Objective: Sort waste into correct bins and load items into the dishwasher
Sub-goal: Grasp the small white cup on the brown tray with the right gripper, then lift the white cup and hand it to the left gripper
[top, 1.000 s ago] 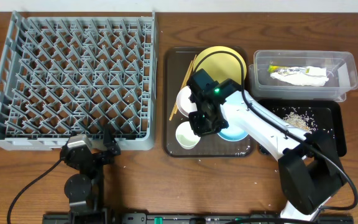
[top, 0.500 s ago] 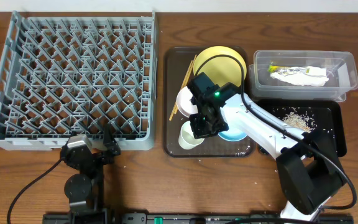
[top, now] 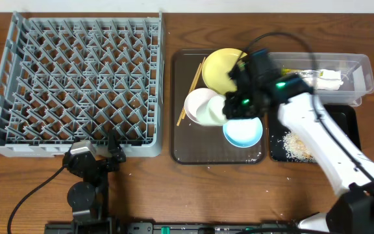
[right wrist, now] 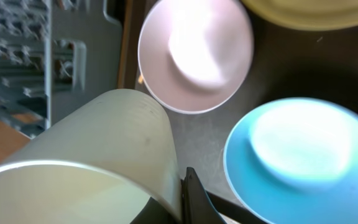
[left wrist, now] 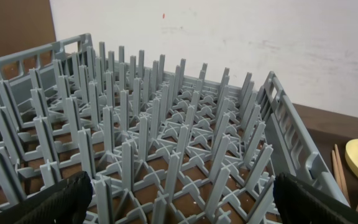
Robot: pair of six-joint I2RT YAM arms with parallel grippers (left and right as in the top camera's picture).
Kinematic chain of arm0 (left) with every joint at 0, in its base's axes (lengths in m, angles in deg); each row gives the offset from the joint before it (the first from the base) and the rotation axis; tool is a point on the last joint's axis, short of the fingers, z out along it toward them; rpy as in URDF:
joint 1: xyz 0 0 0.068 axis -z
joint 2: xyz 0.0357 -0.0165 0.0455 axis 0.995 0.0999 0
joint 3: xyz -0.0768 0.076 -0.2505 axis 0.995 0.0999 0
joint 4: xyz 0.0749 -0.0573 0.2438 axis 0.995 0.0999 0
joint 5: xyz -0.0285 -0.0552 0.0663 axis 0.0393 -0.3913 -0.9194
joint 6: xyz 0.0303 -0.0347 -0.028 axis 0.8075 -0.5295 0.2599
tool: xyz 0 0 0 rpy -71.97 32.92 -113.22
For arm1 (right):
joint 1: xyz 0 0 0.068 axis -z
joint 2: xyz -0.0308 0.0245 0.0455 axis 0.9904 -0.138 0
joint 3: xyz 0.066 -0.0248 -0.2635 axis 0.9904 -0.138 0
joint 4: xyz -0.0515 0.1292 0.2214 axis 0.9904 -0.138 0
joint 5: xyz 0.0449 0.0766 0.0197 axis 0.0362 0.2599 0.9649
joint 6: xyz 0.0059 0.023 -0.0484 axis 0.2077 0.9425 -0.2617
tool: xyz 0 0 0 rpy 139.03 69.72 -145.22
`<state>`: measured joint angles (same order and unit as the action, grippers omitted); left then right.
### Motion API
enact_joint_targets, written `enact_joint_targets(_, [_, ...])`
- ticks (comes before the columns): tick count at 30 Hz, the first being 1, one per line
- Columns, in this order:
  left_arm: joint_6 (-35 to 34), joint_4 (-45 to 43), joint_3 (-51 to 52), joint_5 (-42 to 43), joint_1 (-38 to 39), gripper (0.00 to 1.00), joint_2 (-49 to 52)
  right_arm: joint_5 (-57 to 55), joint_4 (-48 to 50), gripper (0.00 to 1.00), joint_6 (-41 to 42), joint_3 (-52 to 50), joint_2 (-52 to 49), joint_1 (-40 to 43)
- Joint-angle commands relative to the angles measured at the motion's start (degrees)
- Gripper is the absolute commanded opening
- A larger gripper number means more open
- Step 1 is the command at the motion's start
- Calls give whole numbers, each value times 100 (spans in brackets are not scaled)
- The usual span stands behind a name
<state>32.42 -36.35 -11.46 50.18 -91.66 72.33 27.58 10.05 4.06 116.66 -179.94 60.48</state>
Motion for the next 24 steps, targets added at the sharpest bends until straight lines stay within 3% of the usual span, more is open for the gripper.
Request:
enact_joint_targets(1, [76, 212, 103, -70, -20, 94, -4, 704, 28, 1, -428, 31, -74, 208])
enact_joint_targets(7, [57, 181, 103, -59, -17, 94, -4, 901, 227, 1, -479, 31, -79, 289])
enact_joint_targets(11, [-634, 138, 103, 535, -17, 94, -4, 896, 269, 1, -481, 31, -79, 286])
enact_joint_targets(13, [-1810, 101, 103, 833, -17, 94, -4, 894, 289, 1, -481, 31, -79, 289])
enact_joint_targets(19, [-6253, 98, 103, 1213, -17, 94, 50, 896, 374, 1, -479, 31, -79, 286])
enact_joint_targets(21, [-7049, 55, 103, 1508, -20, 94, 70, 916, 396, 1, -479, 31, -79, 286])
enact_joint_targets(24, [-7195, 31, 103, 1556, -20, 94, 70, 999, 459, 1, -476, 31, -79, 286])
